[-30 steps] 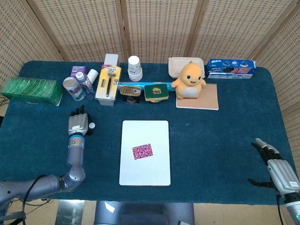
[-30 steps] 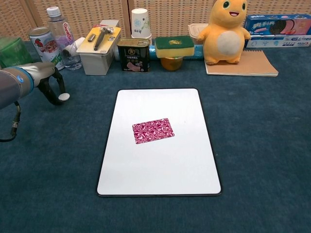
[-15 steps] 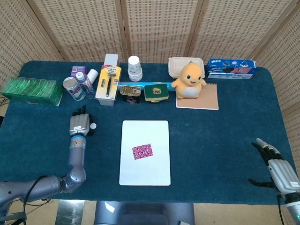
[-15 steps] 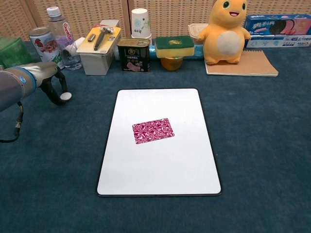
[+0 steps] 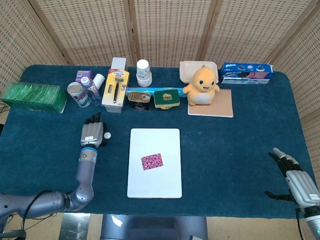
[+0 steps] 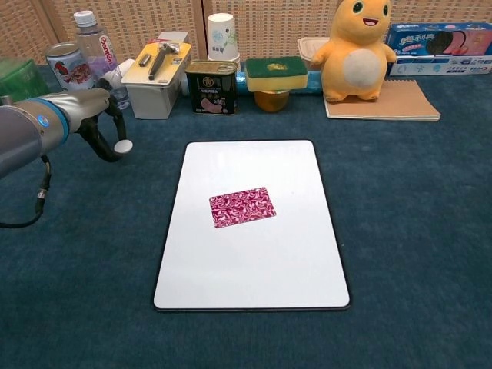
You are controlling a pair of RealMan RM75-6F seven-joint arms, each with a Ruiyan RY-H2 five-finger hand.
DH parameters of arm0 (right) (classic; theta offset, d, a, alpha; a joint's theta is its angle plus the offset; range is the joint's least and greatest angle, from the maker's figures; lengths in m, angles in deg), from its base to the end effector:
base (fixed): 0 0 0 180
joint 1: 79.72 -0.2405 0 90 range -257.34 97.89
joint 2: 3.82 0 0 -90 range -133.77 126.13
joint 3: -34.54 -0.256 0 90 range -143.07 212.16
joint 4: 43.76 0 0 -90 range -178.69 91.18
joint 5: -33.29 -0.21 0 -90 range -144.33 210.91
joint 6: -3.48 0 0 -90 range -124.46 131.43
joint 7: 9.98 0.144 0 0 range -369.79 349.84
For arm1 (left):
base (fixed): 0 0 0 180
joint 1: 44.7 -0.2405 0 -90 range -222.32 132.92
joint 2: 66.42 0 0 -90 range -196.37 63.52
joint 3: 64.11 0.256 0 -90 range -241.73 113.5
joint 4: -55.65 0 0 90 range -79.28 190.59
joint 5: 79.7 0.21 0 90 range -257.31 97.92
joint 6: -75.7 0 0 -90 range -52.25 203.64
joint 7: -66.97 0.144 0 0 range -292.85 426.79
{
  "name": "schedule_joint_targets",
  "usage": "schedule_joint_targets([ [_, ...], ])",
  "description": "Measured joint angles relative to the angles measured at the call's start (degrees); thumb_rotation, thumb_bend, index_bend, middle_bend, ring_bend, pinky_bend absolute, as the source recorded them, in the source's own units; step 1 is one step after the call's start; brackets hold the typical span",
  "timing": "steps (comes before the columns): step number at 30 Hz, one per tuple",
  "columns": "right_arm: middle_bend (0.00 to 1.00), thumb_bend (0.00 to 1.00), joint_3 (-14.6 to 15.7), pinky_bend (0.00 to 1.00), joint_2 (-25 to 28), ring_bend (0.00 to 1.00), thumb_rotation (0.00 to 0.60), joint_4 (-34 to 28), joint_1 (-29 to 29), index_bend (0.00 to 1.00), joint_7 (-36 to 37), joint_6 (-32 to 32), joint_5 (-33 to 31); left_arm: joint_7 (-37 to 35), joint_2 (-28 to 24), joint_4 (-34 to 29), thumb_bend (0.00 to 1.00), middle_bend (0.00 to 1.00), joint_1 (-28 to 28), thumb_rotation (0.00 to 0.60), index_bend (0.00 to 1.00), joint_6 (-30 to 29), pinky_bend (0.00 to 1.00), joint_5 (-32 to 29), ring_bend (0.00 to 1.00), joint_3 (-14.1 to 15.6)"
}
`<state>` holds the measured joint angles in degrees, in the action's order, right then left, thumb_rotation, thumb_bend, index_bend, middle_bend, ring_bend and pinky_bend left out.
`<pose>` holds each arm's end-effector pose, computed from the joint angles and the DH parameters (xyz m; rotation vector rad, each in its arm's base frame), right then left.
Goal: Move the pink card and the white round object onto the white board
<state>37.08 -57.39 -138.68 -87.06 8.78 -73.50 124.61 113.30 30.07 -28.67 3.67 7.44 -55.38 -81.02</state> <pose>-0.3142 -0.1710 0.1793 1.5064 -1.1826 0.9274 -0.1557 0.3640 -0.0268 -1.4948 -1.1244 -0.5607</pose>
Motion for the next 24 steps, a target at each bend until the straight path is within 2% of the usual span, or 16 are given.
schedule_joint_targets([
  [11,0.00,0.00,0.1,0.00,-0.1,0.00,0.600,0.2,-0.1,0.01,0.1,0.1,0.1,3.8,4.0,-6.6,0.29,0.00,3.6,0.600,0.46,-1.7,0.09,2.5,0.00,0.5],
  [24,0.00,0.00,-0.1,0.00,0.2,0.00,0.600,0.7,-0.1,0.01,1.4,0.0,-0.1,7.8,11.7,-8.8,0.29,0.00,8.2,0.600,0.46,-2.5,0.09,3.2,0.00,1.5],
])
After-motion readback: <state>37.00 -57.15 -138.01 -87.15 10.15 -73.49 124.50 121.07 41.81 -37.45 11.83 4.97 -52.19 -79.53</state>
